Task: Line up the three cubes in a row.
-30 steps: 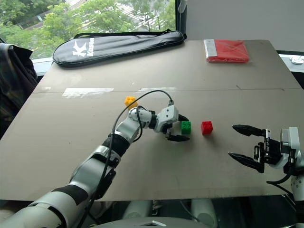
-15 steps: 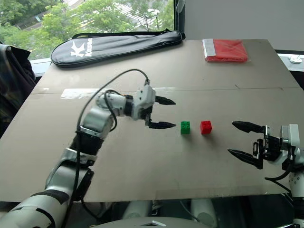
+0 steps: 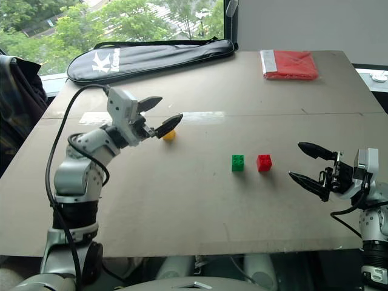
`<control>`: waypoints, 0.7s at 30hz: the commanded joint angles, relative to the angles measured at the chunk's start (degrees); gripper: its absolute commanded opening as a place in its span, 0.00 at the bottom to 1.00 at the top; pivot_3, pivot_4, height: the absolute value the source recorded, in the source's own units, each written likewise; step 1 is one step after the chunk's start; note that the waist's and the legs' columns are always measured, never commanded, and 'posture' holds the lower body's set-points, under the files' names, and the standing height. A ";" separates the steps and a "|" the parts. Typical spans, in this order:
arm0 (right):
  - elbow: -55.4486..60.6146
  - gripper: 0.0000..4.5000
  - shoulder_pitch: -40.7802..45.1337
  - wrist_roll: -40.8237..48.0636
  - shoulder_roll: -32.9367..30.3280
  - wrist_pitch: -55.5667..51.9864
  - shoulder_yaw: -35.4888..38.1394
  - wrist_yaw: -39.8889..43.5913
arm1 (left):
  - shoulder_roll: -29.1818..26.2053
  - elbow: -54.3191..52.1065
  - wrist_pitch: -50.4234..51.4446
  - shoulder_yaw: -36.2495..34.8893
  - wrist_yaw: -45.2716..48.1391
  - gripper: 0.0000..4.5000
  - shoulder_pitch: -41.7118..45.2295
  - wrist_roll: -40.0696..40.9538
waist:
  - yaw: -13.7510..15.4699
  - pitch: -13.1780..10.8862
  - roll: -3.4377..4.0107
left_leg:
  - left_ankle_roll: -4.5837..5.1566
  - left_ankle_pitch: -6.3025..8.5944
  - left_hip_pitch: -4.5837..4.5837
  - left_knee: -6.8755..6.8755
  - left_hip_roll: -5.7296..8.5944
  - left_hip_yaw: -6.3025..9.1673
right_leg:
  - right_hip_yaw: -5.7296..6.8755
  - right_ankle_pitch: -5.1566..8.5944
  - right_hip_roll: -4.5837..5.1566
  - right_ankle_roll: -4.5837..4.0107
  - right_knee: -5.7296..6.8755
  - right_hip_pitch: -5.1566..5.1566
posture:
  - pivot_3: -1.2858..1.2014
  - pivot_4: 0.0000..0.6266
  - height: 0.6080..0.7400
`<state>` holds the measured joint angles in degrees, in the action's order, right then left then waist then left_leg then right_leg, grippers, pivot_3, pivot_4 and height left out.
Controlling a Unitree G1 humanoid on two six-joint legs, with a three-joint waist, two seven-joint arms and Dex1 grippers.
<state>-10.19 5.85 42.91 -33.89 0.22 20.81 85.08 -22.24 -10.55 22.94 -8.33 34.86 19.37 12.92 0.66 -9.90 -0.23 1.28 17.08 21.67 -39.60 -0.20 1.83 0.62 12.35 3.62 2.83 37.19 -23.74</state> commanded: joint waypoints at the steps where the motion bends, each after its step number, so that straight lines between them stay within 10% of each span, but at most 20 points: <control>1: -0.26 1.00 0.66 -0.01 -0.88 1.22 1.43 1.06 | 2.98 -1.30 -2.05 1.70 -8.21 1.00 -2.11 -4.21 | 0.22 -0.01 -0.03 | 0.00 0.00 0.00 0.00 0.01 0.02 | 0.01 0.00 0.00 0.00 0.00 0.00 | 0.52 0.24 0.75; 21: 0.04 1.00 -0.03 -0.07 -2.55 1.39 2.66 1.53 | 12.00 15.86 -8.68 6.18 -25.65 1.00 0.98 -12.59 | 0.07 0.00 -0.02 | -0.06 -0.05 -0.09 -0.02 0.10 0.01 | 0.02 -0.01 -0.03 -0.01 0.24 0.01 | 0.52 0.24 0.75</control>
<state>-11.69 5.93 42.13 -35.59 0.68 21.44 86.08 -10.47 4.72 14.98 -2.10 9.99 19.54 0.63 0.73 -9.90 -0.26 1.23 17.03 21.58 -39.63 -0.10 1.84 0.64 12.34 3.58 2.82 37.43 -23.73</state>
